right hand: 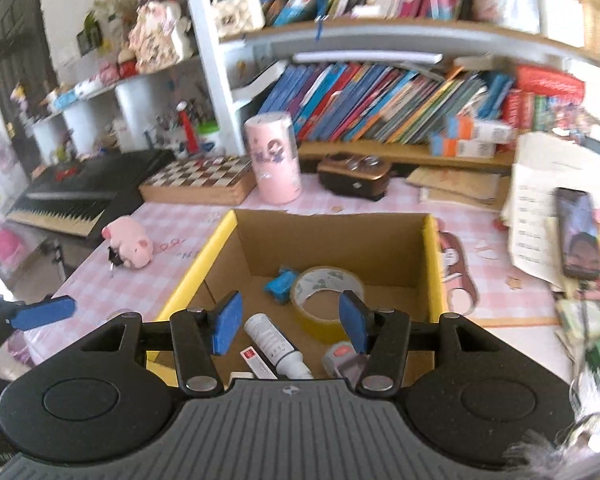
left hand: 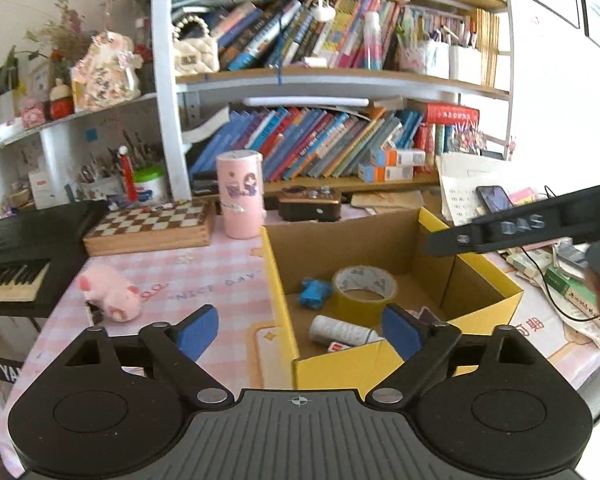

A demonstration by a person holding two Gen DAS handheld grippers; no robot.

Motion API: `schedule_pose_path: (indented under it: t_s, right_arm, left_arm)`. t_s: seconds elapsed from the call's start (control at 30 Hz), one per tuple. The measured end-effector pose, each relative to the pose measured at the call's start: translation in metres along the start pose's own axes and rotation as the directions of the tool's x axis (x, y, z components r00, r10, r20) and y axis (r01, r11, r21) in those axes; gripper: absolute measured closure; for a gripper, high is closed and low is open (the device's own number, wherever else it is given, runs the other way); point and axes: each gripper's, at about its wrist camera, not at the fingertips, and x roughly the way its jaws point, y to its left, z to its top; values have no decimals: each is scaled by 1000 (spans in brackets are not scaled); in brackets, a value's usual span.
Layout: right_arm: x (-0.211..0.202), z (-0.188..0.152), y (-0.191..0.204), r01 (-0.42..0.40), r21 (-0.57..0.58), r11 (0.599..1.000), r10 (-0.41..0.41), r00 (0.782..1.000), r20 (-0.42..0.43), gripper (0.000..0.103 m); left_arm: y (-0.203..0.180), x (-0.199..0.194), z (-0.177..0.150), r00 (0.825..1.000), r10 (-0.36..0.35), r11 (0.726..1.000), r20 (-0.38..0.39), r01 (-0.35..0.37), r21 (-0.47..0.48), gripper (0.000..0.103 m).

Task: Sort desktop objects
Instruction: 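Withdraw both open tools upward out of the yellow box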

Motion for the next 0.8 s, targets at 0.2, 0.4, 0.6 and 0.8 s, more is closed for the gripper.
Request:
schedule_pose_path:
  t_s: [0.2, 0.4, 0.6, 0.8]
  right_arm:
    - [-34, -35, 21, 142, 53, 988, -145, 987, 64, 43]
    - [-50, -80, 56, 247, 54, 968, -249, 967, 52, 42]
    - [-56, -117, 98, 296, 57, 953, -296, 955, -10, 42]
    - [-54, -145, 143, 301, 94, 949, -294, 953, -77, 41]
  left_arm:
    - [21, -26, -15, 998, 55, 998, 19, -55, 7, 8]
    - [54, -48, -39, 997, 71, 997, 2, -71, -20, 8]
    - [82, -64, -68, 995, 79, 997, -53, -79, -4, 8]
    - [112, -76, -89, 992, 69, 998, -109, -69, 6, 8]
